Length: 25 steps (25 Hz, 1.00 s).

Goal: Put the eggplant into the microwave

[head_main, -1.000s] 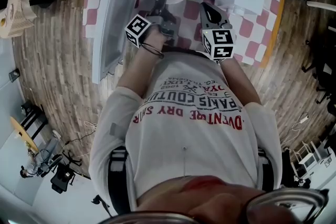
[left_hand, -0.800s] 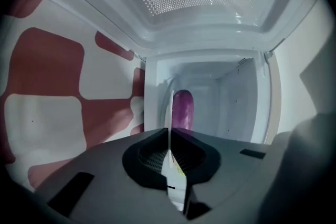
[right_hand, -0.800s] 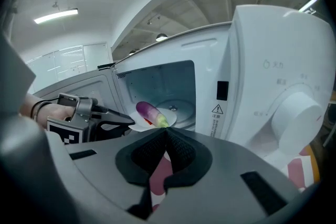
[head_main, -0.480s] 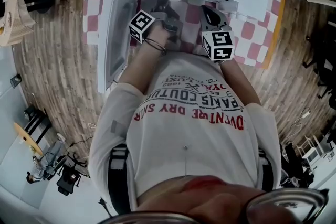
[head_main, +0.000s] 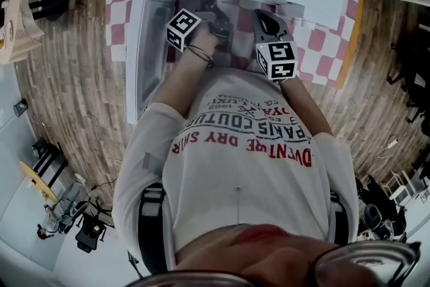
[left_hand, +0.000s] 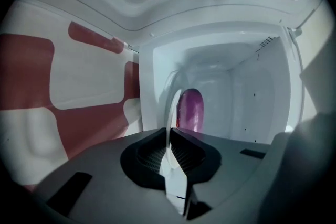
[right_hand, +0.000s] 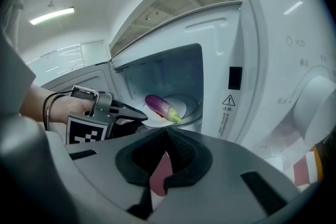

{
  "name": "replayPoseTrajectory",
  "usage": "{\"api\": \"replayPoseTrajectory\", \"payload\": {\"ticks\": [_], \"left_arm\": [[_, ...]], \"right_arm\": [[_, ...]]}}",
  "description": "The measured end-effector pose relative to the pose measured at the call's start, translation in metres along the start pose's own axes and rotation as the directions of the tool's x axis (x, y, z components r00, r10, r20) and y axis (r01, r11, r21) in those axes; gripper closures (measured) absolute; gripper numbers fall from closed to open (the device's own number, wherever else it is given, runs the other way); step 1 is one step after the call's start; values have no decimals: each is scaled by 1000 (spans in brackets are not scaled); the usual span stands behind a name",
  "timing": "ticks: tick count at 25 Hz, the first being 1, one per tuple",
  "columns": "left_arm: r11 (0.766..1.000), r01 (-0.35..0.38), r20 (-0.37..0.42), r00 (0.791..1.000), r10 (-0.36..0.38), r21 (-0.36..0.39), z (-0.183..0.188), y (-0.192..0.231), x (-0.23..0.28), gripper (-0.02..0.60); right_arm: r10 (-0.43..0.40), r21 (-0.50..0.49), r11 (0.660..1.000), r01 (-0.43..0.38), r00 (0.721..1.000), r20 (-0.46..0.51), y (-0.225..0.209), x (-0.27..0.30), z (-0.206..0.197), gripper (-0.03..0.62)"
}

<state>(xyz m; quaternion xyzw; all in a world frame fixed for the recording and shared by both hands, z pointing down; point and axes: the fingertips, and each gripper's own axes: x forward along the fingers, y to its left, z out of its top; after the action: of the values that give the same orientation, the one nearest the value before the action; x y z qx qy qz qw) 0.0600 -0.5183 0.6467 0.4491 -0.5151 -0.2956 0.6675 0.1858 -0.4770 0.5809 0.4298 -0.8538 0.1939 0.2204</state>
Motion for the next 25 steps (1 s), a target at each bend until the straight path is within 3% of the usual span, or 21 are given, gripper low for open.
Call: {"api": "replayPoseTrajectory", "payload": {"ticks": [6, 8, 14, 20, 22, 23, 25], "left_arm": [[1000, -24, -11, 1000, 25, 15, 1, 0, 2, 547], [1000, -17, 6, 1000, 17, 3, 2, -1, 2, 507], [997, 58, 2, 998, -58, 56, -2, -24, 3, 309], [983, 86, -59, 995, -78, 160, -17, -34, -8, 279], [966, 58, -61, 997, -44, 252, -18, -33, -15, 279], [944, 31, -50, 999, -15, 330, -16, -31, -20, 279], [872, -14, -19, 999, 27, 489, -13, -28, -30, 281]], "right_arm": [[1, 3, 1000, -1, 1000, -5, 1, 0, 0, 579], [6, 1, 1000, -6, 1000, -6, 2, 1, -1, 579], [12, 2, 1000, -12, 1000, -6, 5, 2, 0, 579], [22, -6, 1000, -22, 1000, -2, 8, 2, 0, 579], [24, -8, 1000, -24, 1000, 0, 10, 1, 1, 579], [25, -7, 1000, -25, 1000, 3, 11, 0, 2, 579], [30, -3, 1000, -30, 1000, 8, 14, -2, 3, 579]]}}
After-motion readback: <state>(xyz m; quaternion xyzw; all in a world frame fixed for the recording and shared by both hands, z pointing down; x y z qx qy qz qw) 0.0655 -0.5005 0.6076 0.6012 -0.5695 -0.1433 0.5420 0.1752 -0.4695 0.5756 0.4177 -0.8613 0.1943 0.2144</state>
